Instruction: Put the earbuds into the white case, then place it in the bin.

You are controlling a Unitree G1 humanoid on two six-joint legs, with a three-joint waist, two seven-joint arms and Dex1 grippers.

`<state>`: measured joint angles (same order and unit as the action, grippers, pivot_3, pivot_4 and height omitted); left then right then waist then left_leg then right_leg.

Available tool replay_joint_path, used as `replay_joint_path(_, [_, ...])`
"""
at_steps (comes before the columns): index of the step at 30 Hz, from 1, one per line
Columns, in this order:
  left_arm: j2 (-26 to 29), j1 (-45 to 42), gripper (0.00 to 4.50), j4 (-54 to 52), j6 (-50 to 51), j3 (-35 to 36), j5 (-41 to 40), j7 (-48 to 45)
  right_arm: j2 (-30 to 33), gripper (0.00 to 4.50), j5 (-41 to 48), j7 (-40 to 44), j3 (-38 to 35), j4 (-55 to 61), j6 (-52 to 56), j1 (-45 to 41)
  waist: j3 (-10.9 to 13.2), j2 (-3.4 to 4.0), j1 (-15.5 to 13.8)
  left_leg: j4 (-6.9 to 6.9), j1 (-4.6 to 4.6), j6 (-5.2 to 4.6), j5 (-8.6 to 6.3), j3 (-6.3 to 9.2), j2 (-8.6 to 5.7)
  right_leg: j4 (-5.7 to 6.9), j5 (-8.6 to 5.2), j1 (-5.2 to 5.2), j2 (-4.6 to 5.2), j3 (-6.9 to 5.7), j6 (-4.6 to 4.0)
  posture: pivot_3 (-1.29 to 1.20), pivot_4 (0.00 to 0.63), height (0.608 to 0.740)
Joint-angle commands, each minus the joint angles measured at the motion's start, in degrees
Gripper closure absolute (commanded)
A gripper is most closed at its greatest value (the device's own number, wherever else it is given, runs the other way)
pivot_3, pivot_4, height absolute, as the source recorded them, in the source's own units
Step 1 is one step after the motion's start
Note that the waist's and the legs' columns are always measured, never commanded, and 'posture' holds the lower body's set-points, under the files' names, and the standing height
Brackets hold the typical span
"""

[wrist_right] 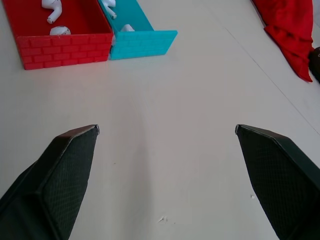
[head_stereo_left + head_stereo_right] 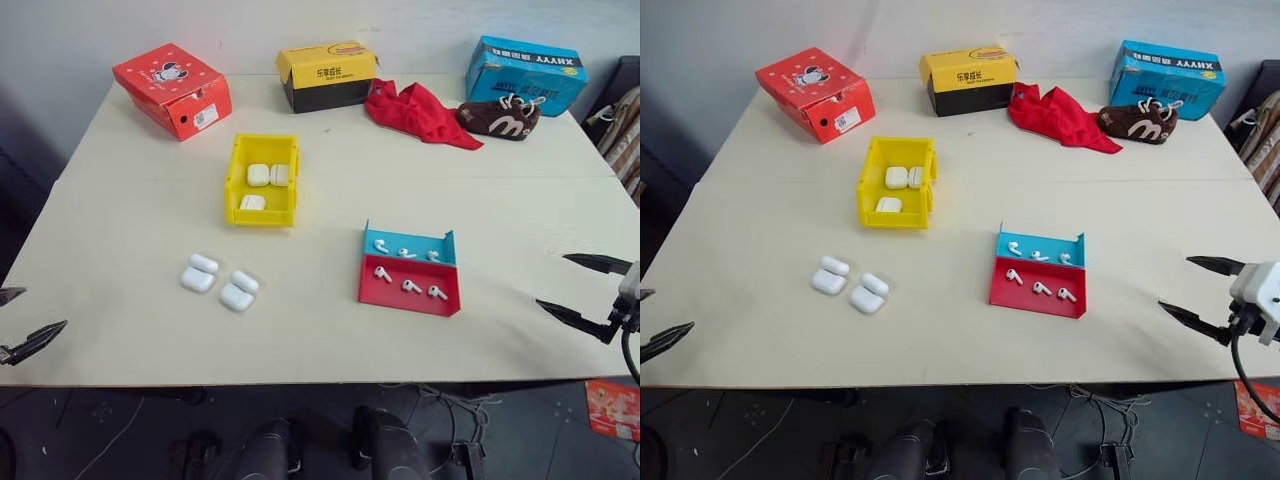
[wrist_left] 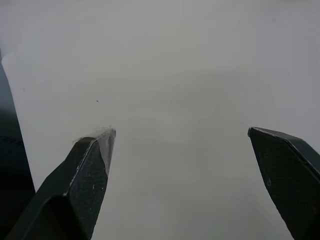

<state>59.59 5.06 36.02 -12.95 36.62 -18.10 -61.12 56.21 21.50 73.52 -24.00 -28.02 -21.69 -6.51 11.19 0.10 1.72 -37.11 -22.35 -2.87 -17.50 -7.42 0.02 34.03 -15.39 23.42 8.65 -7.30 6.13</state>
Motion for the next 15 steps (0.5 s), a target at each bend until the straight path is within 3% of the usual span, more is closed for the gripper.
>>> replay_joint_path(1, [0.2,0.4,0.01,-2.1,-0.1,1.8,-1.3,0.9,-0.1,0.00,0.3,0.7,0.3,-0.8,-0.8,-1.1,0.0,0.00,0.0,-0.01,0.00,0.00,0.00,0.00,0.00,0.00,0.00,0.00,0.00,0.00,0.00,0.00,0.150,0.740])
replay_joint_path(6, [-0.7,1.2,0.01,-5.8,4.8,3.4,-3.7,1.4,-3.3,0.00,5.8,1.4,1.3,4.8,5.1,-3.1,0.0,0.00,-0.1,-0.04,0.00,-0.01,0.00,-0.01,-0.01,0.04,0.00,0.00,0.01,0.03,0.00,0.00,0.150,0.740])
replay_joint_path(9, [1.8,-0.2,0.01,-5.8,16.3,6.2,-6.1,5.4,-8.3,0.00,12.5,0.7,1.7,14.4,10.0,-4.0,0.0,-0.01,0.0,-0.05,0.01,0.00,0.01,0.02,0.04,0.09,0.00,-0.01,-0.03,0.03,0.00,0.00,0.150,0.740])
replay_joint_path(11, [3.9,-0.2,0.01,-4.3,21.4,7.6,-5.3,8.3,-10.8,0.00,13.4,1.7,3.1,19.4,9.5,-3.6,0.0,-0.03,0.0,-0.07,0.01,0.02,0.02,0.00,0.08,0.18,0.00,0.01,-0.07,0.04,0.00,0.00,0.150,0.740])
replay_joint_path(15, [6.9,5.3,0.01,-4.7,31.0,7.3,-4.4,4.4,-15.6,0.00,14.7,6.2,5.3,24.1,4.3,-3.6,0.0,-0.07,-0.1,-0.07,0.06,-0.03,-0.02,-0.12,0.07,0.47,0.00,-0.01,-0.08,-0.09,0.00,0.00,0.150,0.740])
